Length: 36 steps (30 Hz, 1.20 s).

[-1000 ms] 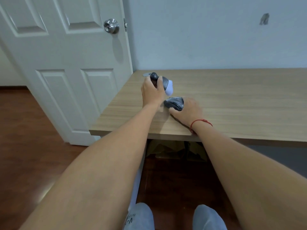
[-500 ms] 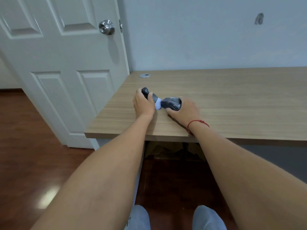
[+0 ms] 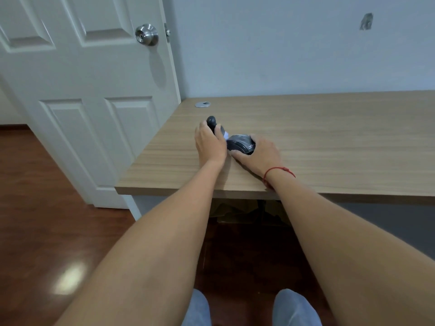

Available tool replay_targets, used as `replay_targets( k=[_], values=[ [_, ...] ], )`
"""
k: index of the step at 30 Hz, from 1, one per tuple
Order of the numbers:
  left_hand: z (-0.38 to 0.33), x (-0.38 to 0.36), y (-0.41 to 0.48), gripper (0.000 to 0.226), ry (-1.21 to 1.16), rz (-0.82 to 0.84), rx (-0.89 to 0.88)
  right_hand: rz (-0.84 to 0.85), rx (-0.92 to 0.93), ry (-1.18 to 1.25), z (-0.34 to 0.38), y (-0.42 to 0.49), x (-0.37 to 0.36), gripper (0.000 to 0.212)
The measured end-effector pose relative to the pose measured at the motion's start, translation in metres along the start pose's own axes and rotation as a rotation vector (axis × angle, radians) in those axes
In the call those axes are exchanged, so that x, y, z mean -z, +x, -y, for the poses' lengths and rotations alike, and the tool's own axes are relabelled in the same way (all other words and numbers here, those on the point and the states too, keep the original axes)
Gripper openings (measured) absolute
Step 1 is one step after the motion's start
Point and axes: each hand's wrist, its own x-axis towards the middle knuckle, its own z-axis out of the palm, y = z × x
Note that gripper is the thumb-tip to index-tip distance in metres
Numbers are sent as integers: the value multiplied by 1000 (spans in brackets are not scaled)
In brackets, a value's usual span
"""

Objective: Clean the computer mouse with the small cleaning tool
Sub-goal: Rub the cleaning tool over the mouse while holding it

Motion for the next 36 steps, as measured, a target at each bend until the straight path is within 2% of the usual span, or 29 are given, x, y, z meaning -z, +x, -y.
replay_targets(
  k=[4, 8, 11, 13, 17, 20, 23, 25, 29, 32, 34, 36],
  values=[
    [-11, 5, -6, 22, -232, -72, -9, 41, 3, -15, 1, 0, 1, 41],
    [-6, 4, -5, 20, -132, 7, -74, 35, -25, -7, 2, 0, 0, 46],
    [3, 2, 0, 24, 4, 41, -14, 31, -16, -4, 3, -1, 0, 48],
    [3, 2, 0, 24, -14, 23, -5, 17, -14, 8, 3, -2, 0, 45],
    [-8, 4, -6, 24, -151, 23, -98, 14, -33, 7, 2, 1, 0, 42],
    [-4, 1, -6, 25, -54, 93, -118, 6, -31, 20, 1, 0, 1, 42],
    [1, 1, -3, 23, 74, 85, 13, 3, -5, 27, 2, -1, 2, 45],
    [-1, 3, -2, 24, 41, 60, 5, -2, -1, 41, 2, -1, 2, 46],
    [-8, 3, -5, 22, -144, 21, -127, -21, 27, 50, 2, -1, 2, 43],
    [-4, 0, -5, 25, -48, 105, -120, -15, 56, 96, 2, -2, 3, 41],
    [1, 1, -5, 26, 28, 89, -40, -14, 74, 124, 2, -3, 3, 43],
    [0, 2, -4, 24, 1, 55, -46, -14, 77, 132, 1, -2, 3, 45]
  ],
)
